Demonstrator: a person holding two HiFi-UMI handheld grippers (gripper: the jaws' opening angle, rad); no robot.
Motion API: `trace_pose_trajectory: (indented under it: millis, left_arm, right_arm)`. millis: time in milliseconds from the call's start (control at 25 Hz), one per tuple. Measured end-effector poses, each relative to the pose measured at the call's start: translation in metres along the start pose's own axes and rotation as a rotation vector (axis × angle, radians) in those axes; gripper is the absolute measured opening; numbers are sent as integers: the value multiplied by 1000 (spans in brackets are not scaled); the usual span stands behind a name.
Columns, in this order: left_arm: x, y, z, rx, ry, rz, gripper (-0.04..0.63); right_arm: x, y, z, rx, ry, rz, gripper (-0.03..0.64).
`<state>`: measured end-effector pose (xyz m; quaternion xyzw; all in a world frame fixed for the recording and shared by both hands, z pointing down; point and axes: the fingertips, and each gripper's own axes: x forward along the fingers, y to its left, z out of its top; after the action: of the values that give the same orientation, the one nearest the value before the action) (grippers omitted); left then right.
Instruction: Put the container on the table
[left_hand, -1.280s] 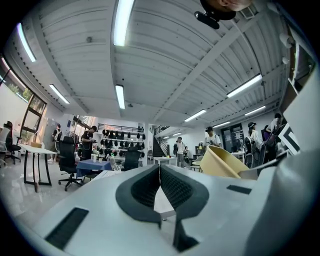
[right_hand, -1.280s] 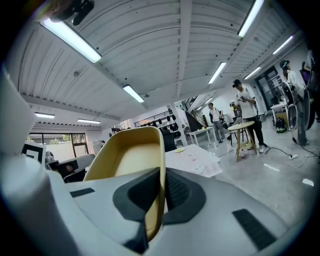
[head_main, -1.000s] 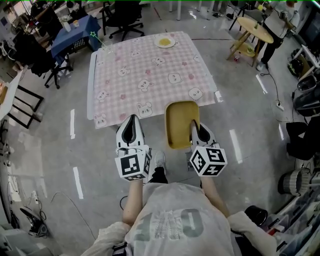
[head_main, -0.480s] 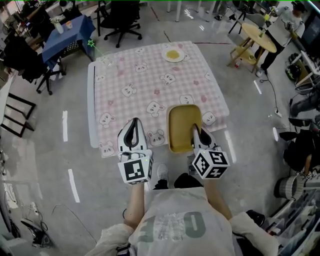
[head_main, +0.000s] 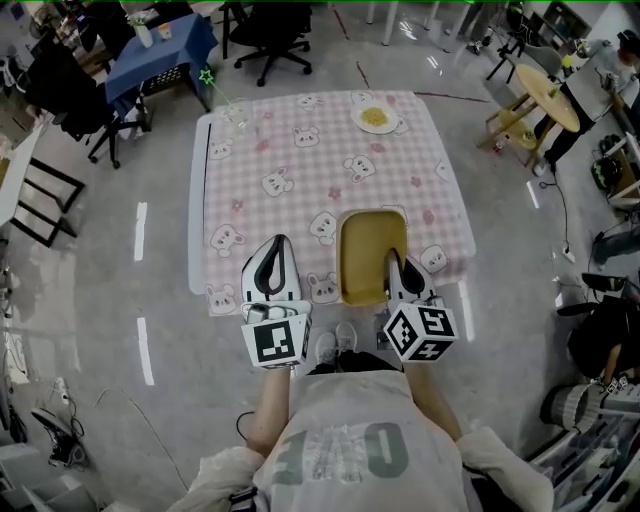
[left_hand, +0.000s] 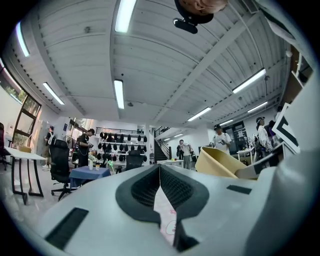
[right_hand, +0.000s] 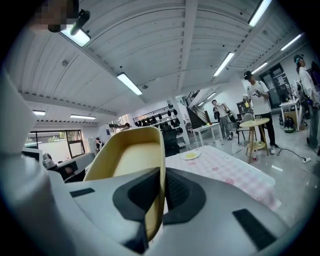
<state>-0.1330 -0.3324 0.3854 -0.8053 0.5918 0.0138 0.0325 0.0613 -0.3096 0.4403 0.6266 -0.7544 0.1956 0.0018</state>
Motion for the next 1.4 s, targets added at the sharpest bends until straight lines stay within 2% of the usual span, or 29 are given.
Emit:
trace_pose_trajectory:
  millis: [240, 680, 880, 1080, 1400]
  left_arm:
    - [4, 3, 10, 5, -18, 57, 29]
    - [12, 7, 19, 26, -35, 85, 29]
    - [8, 6, 17, 31, -30, 95, 29]
    - [4, 7, 14, 35, -12, 116, 29]
    - [-7, 9, 7, 29, 43, 167, 29]
  right_arm:
    - [3, -4, 7, 4, -8, 24, 31]
    - [35, -9, 22, -14, 9, 29, 31]
    - [76, -21, 23, 47, 130, 22, 32]
    - [124, -37, 13, 57, 267, -10, 31]
    - [177, -50, -41, 41, 517, -41, 31]
